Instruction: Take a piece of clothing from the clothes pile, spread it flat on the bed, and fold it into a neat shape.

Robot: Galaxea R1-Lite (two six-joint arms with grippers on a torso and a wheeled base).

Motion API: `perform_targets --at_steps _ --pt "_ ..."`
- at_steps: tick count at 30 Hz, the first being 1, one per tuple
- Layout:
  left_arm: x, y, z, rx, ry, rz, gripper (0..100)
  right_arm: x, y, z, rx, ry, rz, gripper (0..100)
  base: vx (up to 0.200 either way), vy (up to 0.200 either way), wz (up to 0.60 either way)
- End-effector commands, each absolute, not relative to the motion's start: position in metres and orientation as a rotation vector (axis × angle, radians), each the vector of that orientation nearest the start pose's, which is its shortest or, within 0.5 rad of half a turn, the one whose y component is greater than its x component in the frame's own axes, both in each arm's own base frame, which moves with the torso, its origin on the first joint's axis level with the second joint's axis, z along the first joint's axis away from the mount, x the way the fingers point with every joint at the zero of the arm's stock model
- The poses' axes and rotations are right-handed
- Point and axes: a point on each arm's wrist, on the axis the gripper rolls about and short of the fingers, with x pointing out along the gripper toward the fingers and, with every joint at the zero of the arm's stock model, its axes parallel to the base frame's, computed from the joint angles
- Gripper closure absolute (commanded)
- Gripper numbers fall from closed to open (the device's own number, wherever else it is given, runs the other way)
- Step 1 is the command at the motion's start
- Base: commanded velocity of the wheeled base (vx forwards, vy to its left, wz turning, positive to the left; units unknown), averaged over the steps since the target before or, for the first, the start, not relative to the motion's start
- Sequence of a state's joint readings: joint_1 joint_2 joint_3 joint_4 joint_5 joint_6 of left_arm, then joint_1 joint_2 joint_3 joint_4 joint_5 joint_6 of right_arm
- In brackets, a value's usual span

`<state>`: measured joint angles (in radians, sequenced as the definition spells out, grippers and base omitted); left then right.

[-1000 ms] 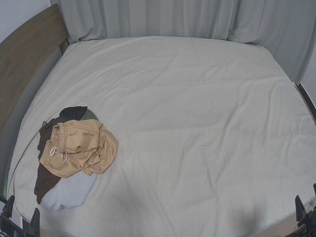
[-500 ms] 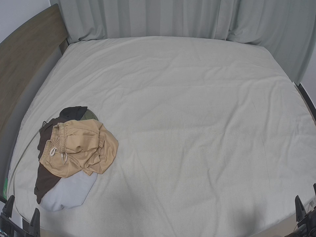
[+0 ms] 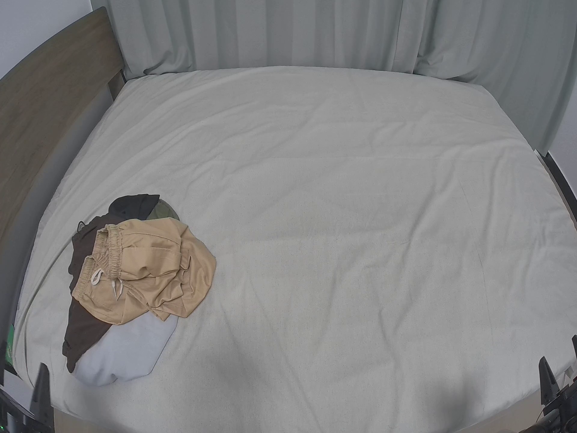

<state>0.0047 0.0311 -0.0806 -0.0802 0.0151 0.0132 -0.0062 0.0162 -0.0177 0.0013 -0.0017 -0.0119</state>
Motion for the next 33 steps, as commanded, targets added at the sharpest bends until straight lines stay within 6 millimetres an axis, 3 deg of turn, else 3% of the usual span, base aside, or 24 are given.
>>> perform_targets --at_steps 1,11,25,33 --pt "-0.017 0.001 0.151 0.0 -0.141 0.0 0 -0.023 0.0 0.075 -0.006 0.003 -0.009 0 0.0 0.0 0.0" --pt "0.01 0.0 0.157 -0.016 -0.029 -0.011 0 -0.023 0.0 0.075 -0.005 0.003 -0.009 0 0.0 0.0 0.0" --pt "0.022 -0.004 0.172 -0.261 0.035 -0.196 0 -0.023 0.0 0.075 -0.006 0.003 -0.009 0 0.0 0.0 0.0" --pt "0.034 -0.006 0.171 -0.289 0.105 -0.191 0 -0.023 0.0 0.075 -0.005 0.003 -0.009 0 0.0 0.0 0.0"
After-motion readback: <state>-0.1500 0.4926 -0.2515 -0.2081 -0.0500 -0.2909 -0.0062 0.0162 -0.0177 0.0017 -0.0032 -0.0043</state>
